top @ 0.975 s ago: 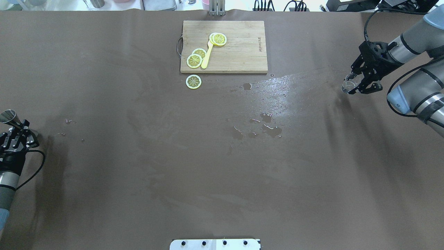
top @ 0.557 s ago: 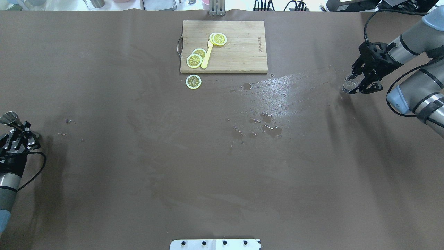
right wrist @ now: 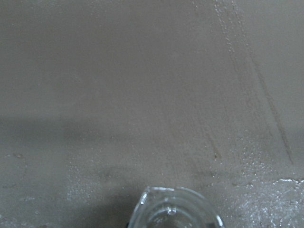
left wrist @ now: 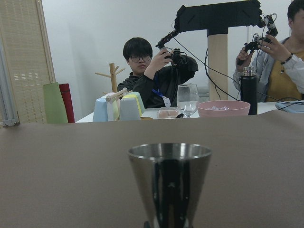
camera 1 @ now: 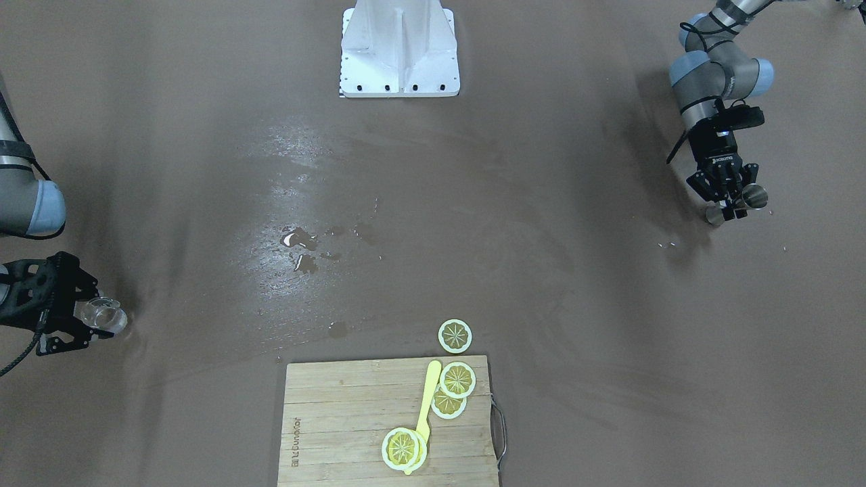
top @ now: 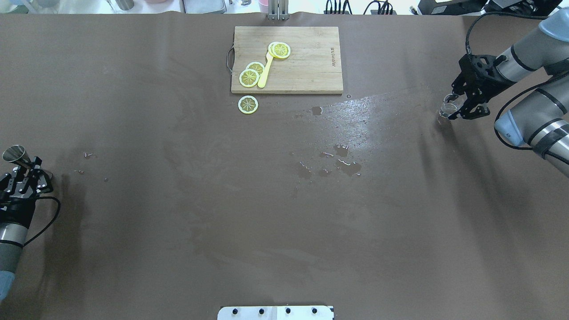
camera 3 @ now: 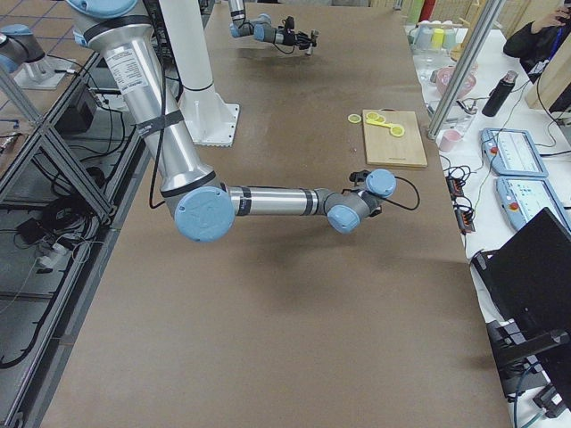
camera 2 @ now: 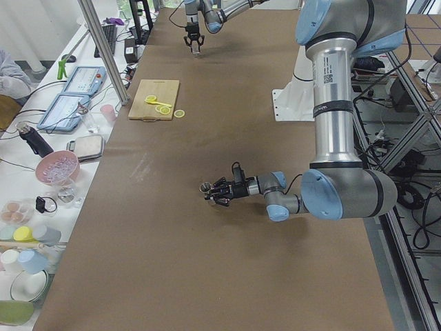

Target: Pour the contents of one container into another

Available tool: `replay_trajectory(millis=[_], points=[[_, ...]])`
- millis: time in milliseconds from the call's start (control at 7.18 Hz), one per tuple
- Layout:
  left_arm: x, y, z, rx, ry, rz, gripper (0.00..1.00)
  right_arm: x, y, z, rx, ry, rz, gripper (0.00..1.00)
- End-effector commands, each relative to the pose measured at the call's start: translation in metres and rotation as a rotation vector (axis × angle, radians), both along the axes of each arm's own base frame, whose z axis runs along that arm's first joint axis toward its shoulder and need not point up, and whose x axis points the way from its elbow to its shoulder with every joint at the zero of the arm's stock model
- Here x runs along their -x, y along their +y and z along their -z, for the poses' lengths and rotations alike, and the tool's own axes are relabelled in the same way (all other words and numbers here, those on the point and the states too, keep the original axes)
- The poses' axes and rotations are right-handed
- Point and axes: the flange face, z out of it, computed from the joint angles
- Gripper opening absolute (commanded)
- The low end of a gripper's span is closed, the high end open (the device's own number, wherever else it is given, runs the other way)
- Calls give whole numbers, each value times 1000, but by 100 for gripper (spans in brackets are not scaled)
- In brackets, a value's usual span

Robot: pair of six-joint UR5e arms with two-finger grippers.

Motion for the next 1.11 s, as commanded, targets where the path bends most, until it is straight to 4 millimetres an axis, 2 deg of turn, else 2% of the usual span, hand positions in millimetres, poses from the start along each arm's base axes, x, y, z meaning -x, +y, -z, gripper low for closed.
replay_trajectory(millis=[0,139,418,697,836,975], points=[[0,1,-1,0,-4,-1,99,0,0,0,-10,0,-3,0],[-1,4,0,-21,-12,11,99,-1,2,-7,-46,-16,-6,0],[0,11,2,-48,-22,18,99,-1,2,-8,-49,-18,-7,0],[15,13,0,-56,-38,29,99,-1,2,-8,-49,-20,-6,0],[30,18,4,-55,-39,23,99,-1,2,-8,-48,-20,-7,0],[37,21,20,-59,-14,17,99,-2,3,-9,-46,-19,-7,0]])
